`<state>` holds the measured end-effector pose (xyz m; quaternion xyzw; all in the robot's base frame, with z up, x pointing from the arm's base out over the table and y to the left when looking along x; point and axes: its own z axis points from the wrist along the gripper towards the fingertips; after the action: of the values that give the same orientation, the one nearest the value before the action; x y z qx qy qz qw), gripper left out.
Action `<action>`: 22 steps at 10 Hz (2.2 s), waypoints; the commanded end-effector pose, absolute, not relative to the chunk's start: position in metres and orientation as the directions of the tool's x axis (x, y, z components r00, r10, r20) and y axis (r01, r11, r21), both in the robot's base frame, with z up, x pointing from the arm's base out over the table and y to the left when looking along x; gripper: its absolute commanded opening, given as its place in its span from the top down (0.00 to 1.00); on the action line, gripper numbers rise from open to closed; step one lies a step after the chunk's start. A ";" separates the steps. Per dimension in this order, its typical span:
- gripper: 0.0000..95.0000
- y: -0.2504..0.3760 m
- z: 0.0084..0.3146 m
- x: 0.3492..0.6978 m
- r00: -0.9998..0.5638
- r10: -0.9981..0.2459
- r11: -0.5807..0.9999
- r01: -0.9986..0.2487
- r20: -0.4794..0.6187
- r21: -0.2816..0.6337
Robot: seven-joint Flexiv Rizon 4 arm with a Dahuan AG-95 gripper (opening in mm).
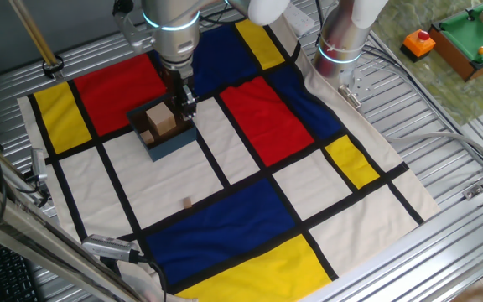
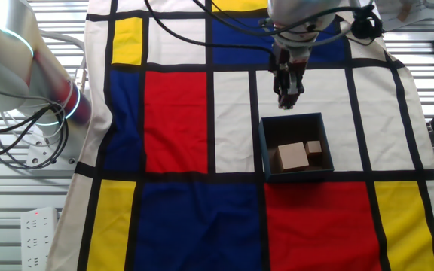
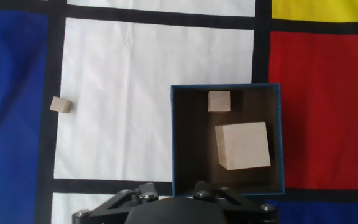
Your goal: Take everything out of the gift box
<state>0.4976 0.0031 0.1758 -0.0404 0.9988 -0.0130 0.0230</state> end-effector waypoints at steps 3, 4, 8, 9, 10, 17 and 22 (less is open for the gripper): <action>1.00 0.003 0.176 0.497 -0.996 -0.081 0.996 -0.079 -0.043 -0.034; 1.00 0.003 0.176 0.497 -0.996 -0.082 0.996 -0.080 -0.042 -0.034; 1.00 0.003 0.176 0.497 -0.996 -0.083 0.996 -0.081 -0.038 -0.033; 1.00 0.003 0.176 0.497 -0.996 -0.082 0.996 -0.080 -0.038 -0.032; 1.00 0.003 0.176 0.497 -0.996 -0.081 0.996 -0.080 -0.039 -0.032; 1.00 0.003 0.177 0.497 -0.996 -0.073 0.997 -0.072 -0.041 -0.025; 1.00 0.003 0.176 0.497 -0.997 -0.060 0.998 -0.058 -0.046 -0.030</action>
<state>0.4972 0.0030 0.1757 -0.0289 0.9992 -0.0139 0.0255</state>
